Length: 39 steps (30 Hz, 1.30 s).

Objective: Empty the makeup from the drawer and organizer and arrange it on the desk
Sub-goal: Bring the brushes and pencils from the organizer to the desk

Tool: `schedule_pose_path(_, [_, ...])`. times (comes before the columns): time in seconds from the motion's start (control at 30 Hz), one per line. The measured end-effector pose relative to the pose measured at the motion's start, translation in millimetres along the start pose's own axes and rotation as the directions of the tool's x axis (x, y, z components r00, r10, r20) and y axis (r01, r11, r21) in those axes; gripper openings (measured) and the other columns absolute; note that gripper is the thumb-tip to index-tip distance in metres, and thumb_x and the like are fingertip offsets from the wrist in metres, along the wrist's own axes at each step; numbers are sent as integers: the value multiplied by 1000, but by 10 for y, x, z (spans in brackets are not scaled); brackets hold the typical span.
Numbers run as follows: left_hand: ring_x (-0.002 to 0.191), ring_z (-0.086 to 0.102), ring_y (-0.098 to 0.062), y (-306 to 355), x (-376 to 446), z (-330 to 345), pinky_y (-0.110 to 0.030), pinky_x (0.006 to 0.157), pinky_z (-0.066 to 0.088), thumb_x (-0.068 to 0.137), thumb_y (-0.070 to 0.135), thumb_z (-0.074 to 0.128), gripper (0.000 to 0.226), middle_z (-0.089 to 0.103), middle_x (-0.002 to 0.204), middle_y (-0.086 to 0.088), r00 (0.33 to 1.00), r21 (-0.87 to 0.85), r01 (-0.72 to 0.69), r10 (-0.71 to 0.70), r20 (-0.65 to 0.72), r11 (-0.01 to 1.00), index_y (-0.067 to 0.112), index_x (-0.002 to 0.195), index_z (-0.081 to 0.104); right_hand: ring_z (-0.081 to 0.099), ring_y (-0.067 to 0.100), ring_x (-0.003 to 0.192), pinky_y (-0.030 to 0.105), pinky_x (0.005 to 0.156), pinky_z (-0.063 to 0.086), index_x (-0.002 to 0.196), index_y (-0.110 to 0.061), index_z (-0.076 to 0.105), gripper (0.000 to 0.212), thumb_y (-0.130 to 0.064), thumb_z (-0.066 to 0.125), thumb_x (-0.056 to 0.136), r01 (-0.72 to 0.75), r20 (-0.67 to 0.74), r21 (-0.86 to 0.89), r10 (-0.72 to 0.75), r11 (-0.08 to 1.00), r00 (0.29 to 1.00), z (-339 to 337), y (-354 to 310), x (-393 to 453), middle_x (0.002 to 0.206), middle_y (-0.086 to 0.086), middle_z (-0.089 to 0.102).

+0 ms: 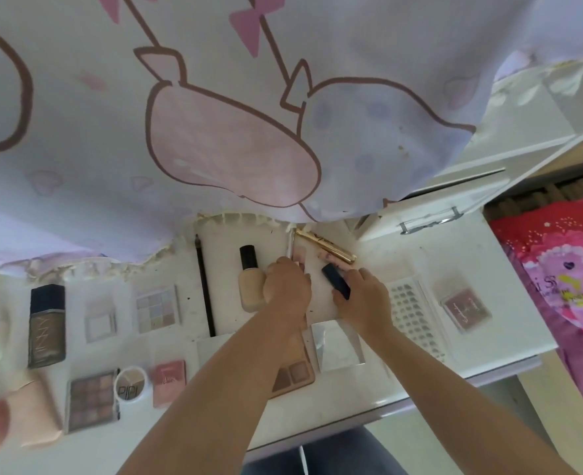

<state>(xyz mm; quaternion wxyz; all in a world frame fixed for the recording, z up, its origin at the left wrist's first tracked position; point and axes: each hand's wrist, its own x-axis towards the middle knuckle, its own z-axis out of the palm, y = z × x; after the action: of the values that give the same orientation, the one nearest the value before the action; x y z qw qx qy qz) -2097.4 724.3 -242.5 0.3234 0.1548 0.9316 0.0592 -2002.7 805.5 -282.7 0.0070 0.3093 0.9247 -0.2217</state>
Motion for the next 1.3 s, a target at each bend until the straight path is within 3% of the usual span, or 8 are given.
schedule_pose_path(0.23, [116,48,-30,-8,99,-106,-33,92,41,99,19,34,33,47,127,-18,1000,-123,8,-9,-5,992,-1,124,41,65,23,56,28,48,51,62,-11,67,36,-19,90,36,183,-39,-176,-193,967,980,-44,-169,297,62,4,66])
schedule_pose_path(0.6, [109,53,-27,-180,35,-140,-34,87,42,97,24,37,33,45,125,-11,997,96,-43,49,-60,994,2,122,39,64,30,63,33,50,52,70,-6,65,33,-15,87,46,199,-49,-131,-207,971,977,11,-113,268,70,10,63])
schedule_pose_path(0.77, [104,55,-26,-246,-176,-84,-32,73,40,94,16,43,32,51,118,-9,946,284,-286,318,-71,915,7,124,43,65,31,65,36,56,52,74,-6,66,16,-11,71,60,163,-124,-91,-173,982,977,-137,-41,-158,75,9,67])
schedule_pose_path(0.93, [121,43,-29,84,-622,202,-35,92,40,96,18,36,31,48,128,-13,726,551,-597,685,61,583,6,124,45,45,31,124,43,101,37,123,-7,52,46,-28,40,85,-198,-104,-125,186,972,977,-583,267,-982,131,12,52])
schedule_pose_path(1.03, [101,57,-31,469,-1102,534,-32,76,48,81,11,56,26,61,104,-13,495,612,-718,862,112,333,4,106,58,20,26,139,40,110,20,139,-14,30,51,-32,38,93,-431,-185,-137,404,892,896,-839,607,-1750,150,4,26])
schedule_pose_path(1.1, [93,62,-34,783,-1580,822,-34,72,51,74,8,60,27,63,95,-15,341,575,-796,924,170,188,2,100,61,15,26,140,39,112,16,141,-17,25,53,-31,40,93,-583,-225,-91,554,807,802,-1011,845,-2368,151,4,22])
schedule_pose_path(1.2, [120,43,-33,1203,-2560,1480,-38,94,37,93,22,42,39,48,126,-16,164,528,-846,907,387,-72,5,129,39,13,27,141,39,113,13,142,-17,24,57,-36,42,92,-780,-311,17,744,626,591,-1185,1191,-3572,151,6,21])
schedule_pose_path(1.3, [122,39,-35,1473,-3366,1990,-38,98,33,94,24,41,39,46,130,-17,29,508,-829,888,459,-235,6,128,39,11,28,142,40,114,12,144,-19,19,59,-41,39,93,-870,-349,94,835,484,426,-1191,1419,-4517,152,6,19])
